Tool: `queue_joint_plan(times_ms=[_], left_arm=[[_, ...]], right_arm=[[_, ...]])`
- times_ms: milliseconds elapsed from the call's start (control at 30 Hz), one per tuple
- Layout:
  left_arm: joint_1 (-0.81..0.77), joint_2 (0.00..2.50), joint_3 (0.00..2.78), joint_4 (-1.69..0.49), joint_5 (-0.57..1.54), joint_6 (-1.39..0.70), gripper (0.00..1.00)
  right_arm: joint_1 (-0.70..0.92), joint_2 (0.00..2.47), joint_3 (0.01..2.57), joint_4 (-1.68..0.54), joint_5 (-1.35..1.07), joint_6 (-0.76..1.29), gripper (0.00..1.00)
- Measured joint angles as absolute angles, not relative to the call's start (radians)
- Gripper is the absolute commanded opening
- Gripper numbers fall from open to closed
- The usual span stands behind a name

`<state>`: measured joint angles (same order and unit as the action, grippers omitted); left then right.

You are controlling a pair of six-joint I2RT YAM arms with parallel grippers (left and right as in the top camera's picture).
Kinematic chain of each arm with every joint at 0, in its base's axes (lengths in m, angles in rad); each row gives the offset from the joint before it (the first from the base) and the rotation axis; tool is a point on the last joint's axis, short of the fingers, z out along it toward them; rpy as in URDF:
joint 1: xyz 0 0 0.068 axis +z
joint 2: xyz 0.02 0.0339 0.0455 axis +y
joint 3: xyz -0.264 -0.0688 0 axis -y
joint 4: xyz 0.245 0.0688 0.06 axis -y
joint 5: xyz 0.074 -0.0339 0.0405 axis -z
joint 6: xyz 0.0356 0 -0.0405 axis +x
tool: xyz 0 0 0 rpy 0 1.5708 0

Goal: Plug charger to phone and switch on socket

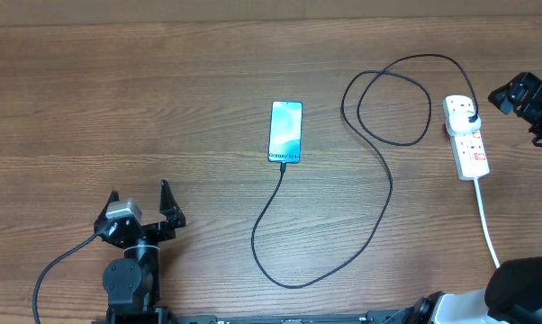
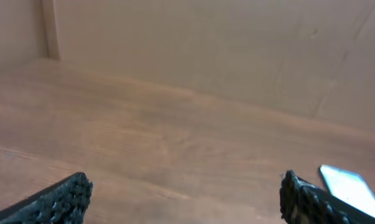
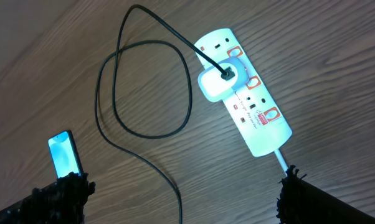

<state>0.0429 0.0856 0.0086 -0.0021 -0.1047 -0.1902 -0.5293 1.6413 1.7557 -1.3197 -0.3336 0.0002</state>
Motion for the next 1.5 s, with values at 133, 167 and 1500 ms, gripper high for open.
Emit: queue_joint_plan(times_ms=[133, 167, 1500], left_arm=[[0.075, 0.025, 0.009, -0.074, -0.053, -0.13, 1.0], [0.084, 0.018, 0.009, -0.075, -0.037, -0.112, 1.0], [0.121, 0.015, 0.009, -0.076, 0.02, 0.004, 1.0]], right_arm=[[-0.529, 1.641, 1.756, -1.32, -0.333, 0.001, 1.0], [-0.529, 1.641, 1.756, -1.32, -0.333, 0.0, 1.0], [-0.529, 1.641, 1.756, -1.32, -0.333, 0.001, 1.0]])
